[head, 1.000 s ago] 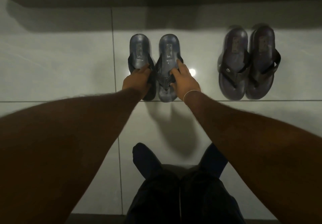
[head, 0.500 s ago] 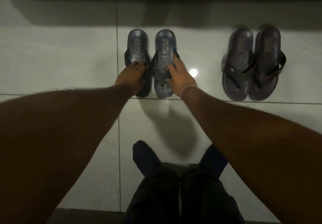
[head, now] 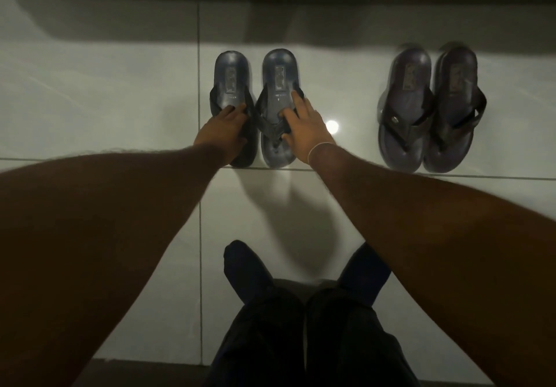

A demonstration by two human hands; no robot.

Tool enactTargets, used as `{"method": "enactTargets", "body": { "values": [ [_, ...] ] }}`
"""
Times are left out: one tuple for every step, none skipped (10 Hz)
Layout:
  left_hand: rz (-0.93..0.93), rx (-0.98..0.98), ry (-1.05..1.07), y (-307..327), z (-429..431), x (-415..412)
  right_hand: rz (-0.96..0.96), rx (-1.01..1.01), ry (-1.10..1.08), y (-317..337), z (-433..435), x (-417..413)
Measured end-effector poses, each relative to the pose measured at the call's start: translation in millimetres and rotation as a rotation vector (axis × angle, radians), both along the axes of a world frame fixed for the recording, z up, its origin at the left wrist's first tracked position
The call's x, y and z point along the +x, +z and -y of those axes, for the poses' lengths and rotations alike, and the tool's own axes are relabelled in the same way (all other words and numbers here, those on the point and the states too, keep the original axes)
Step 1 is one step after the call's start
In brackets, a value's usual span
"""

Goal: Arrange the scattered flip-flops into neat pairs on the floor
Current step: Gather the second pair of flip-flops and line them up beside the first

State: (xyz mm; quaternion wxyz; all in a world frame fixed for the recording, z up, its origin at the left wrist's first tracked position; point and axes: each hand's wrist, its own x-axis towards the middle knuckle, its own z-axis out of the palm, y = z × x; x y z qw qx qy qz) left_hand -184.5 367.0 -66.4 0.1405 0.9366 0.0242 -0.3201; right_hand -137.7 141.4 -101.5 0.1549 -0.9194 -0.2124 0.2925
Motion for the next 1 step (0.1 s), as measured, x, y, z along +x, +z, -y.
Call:
{"method": "enactTargets", "body": {
  "values": [
    [0.139,0.072,-0.033,10.7,1.0,-8.8,0.037,-0.033,-0.017,18.3,-1.6,-12.0]
  ]
}}
